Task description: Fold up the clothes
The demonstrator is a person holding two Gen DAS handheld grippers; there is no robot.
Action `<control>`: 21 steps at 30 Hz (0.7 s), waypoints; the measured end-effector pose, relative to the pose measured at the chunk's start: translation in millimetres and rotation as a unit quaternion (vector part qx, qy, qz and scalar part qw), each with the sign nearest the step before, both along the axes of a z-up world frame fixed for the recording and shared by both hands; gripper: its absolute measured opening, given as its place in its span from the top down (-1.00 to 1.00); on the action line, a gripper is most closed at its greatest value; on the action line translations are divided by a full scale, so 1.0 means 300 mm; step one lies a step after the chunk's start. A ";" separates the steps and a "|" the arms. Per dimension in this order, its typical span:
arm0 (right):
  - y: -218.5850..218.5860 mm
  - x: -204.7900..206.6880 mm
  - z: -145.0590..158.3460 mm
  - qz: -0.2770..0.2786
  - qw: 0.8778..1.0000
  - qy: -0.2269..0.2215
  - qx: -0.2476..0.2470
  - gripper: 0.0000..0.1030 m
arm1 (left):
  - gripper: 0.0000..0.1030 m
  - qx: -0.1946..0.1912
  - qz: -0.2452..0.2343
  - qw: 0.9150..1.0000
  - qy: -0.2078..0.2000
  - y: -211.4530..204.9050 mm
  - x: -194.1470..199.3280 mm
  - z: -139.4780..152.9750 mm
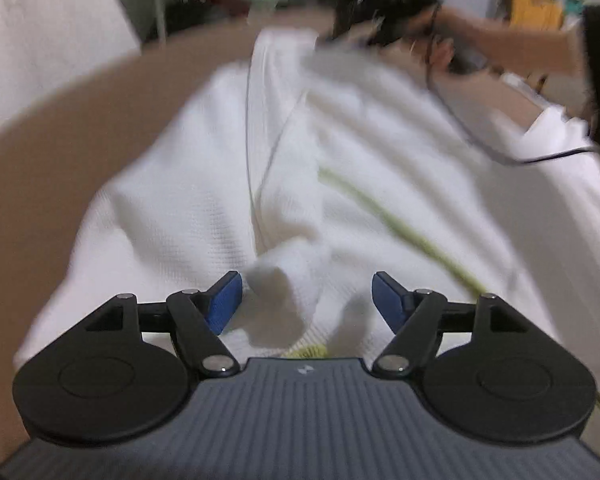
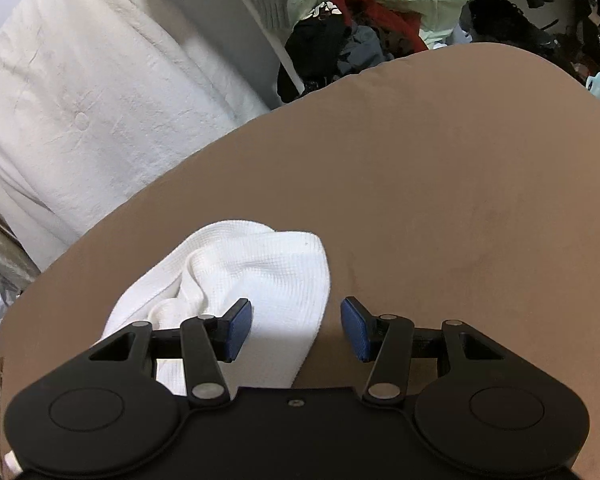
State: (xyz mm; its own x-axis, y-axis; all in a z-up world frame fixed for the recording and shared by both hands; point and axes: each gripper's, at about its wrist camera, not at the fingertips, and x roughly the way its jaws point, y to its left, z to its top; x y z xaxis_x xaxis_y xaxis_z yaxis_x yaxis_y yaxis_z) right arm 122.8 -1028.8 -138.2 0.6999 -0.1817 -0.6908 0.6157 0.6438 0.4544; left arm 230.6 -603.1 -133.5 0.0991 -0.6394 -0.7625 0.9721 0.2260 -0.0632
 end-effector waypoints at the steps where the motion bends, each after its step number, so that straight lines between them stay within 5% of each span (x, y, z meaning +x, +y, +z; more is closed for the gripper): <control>1: 0.006 0.008 -0.008 -0.004 1.000 -0.001 -0.002 -0.09 | 0.42 0.003 0.020 1.000 -0.012 -0.015 0.003 -0.013; 2: 0.013 0.016 -0.014 -0.008 1.000 -0.003 -0.006 -0.10 | 0.80 0.005 0.037 0.999 -0.023 -0.025 0.014 -0.009; 3: 0.018 0.026 -0.017 -0.011 1.000 -0.004 -0.012 -0.10 | 0.80 0.005 0.053 0.998 -0.031 -0.030 0.029 -0.001; 4: 0.027 0.039 -0.016 -0.012 1.000 -0.001 -0.023 0.12 | 0.81 0.000 0.070 0.997 -0.031 -0.023 0.055 0.021; 5: 0.042 0.062 -0.003 -0.002 0.999 0.011 -0.047 0.88 | 0.81 -0.006 0.089 0.995 -0.052 -0.020 0.087 0.057; 8: 0.073 0.117 0.100 0.030 0.990 0.018 -0.137 0.89 | 0.82 -0.019 0.147 0.978 -0.145 -0.023 0.238 0.182; 13: 0.064 0.189 0.236 0.051 0.970 0.040 -0.234 0.90 | 0.81 -0.018 0.253 0.950 -0.181 -0.021 0.569 0.281; 18: 0.076 0.218 0.235 0.055 0.961 0.059 -0.266 0.92 | 0.81 -0.001 0.253 0.939 -0.231 -0.087 0.639 0.218; 21: 0.075 0.194 0.221 0.025 0.964 0.037 -0.263 0.92 | 0.79 0.001 0.274 0.940 -0.201 -0.117 0.680 0.165</control>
